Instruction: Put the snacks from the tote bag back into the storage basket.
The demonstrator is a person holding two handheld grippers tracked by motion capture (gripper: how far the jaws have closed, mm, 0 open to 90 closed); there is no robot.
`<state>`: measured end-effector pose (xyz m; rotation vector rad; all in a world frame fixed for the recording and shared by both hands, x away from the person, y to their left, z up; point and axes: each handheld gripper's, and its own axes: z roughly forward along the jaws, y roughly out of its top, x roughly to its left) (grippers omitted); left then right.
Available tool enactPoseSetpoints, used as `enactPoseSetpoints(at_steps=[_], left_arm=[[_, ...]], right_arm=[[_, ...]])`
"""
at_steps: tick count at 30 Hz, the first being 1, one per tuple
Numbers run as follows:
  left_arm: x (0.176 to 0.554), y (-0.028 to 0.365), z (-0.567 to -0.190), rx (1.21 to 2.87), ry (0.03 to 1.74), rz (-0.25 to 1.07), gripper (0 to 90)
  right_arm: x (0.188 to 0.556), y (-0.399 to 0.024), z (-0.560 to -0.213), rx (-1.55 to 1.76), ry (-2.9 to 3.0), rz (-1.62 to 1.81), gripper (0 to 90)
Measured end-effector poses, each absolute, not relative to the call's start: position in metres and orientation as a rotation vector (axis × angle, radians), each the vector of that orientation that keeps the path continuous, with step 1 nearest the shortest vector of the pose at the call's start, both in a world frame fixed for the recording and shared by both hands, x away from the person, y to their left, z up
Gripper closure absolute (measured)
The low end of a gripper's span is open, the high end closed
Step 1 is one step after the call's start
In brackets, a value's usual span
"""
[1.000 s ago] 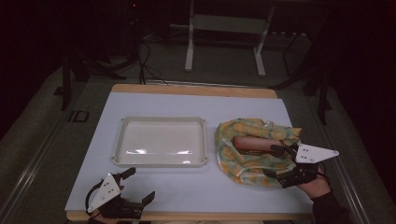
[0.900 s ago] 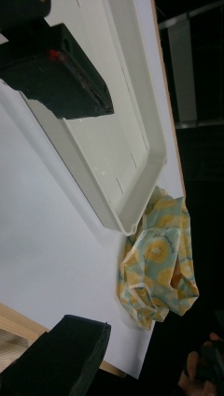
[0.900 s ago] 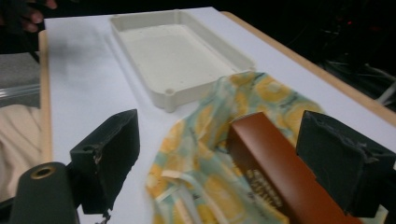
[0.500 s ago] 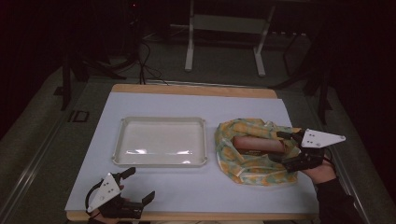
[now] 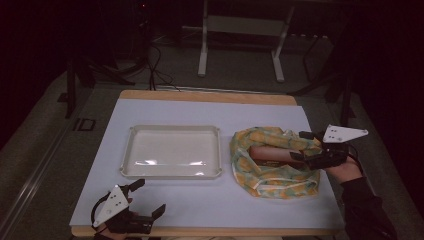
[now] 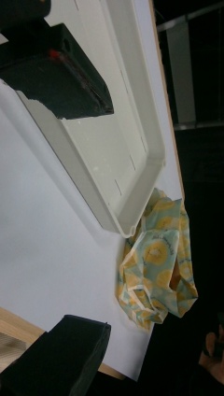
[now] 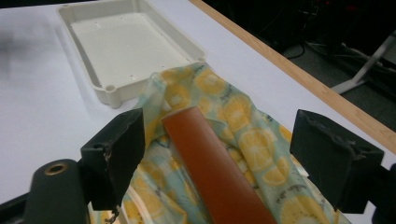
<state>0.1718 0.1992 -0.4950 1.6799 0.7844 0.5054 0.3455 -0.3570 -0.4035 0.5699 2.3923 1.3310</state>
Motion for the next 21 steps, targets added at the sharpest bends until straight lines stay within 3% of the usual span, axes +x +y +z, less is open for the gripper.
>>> enactPoseSetpoints(at_steps=[21], left_arm=[[0.172,0.200,-0.495,1.675,0.785,0.507,0.1]], right_arm=[[0.379,-0.368,-0.434,0.595,2.581,1.153,27.3]])
